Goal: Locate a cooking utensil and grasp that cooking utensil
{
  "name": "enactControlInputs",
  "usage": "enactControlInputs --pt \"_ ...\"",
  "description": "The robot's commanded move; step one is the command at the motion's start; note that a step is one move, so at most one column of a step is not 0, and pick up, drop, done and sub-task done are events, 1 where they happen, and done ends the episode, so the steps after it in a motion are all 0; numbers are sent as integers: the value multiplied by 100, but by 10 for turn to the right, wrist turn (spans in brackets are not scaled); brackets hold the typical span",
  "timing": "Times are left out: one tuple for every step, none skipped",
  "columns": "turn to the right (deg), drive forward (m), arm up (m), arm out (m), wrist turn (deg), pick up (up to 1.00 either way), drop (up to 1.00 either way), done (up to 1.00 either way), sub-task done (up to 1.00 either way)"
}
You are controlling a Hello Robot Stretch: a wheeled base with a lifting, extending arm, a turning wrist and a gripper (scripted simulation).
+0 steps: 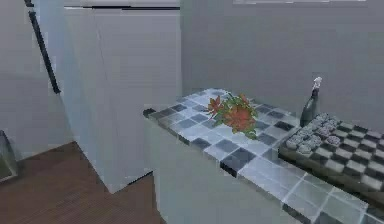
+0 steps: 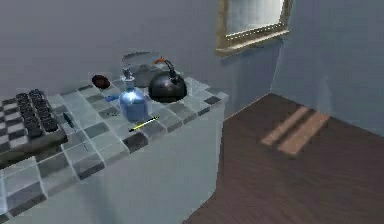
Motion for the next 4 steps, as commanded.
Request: enactControlInputs --pt "450 0 0 0 0 0 0 0 0" --pt "450 0 0 0 0 0 0 0 0" --pt "60 0 0 0 0 0 0 0 0" --pt "0 45 0 0 0 0 0 0 0"
